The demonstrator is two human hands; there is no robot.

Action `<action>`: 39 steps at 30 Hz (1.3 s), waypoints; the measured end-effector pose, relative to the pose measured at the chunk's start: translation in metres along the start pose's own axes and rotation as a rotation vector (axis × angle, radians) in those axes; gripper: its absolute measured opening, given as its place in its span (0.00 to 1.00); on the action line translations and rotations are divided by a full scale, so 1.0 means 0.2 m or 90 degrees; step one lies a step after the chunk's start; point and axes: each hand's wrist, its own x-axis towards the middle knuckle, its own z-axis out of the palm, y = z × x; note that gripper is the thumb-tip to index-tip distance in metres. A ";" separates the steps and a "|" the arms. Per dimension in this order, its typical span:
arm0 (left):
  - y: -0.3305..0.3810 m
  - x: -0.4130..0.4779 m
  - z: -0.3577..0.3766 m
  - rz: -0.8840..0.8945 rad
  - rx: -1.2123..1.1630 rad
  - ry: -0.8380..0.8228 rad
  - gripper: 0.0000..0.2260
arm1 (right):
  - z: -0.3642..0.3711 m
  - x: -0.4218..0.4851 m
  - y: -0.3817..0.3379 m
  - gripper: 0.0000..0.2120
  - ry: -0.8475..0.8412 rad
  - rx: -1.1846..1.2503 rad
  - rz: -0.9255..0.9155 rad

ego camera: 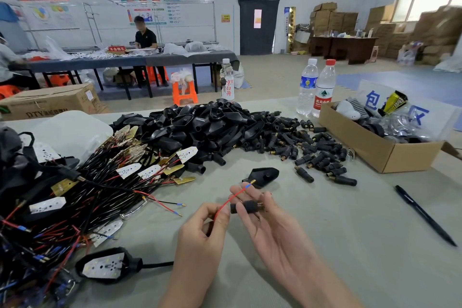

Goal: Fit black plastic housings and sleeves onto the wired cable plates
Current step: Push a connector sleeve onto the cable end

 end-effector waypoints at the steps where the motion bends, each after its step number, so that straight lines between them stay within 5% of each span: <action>1: 0.01 0.00 0.00 -0.007 -0.004 -0.003 0.11 | 0.00 0.00 0.00 0.22 -0.002 -0.001 -0.006; 12: 0.06 0.02 -0.02 -0.032 -0.086 -0.067 0.07 | -0.01 0.03 0.00 0.26 0.060 -0.125 -0.098; 21: 0.08 0.02 -0.05 -0.116 -0.177 -0.085 0.26 | -0.02 0.02 -0.03 0.21 0.101 -0.104 -0.070; 31: 0.09 0.02 -0.05 -0.165 -0.250 -0.073 0.11 | -0.04 0.04 -0.03 0.21 0.104 -0.053 -0.063; 39: 0.06 0.04 -0.05 -0.161 -0.253 -0.061 0.12 | -0.04 0.03 -0.04 0.21 0.103 -0.025 -0.059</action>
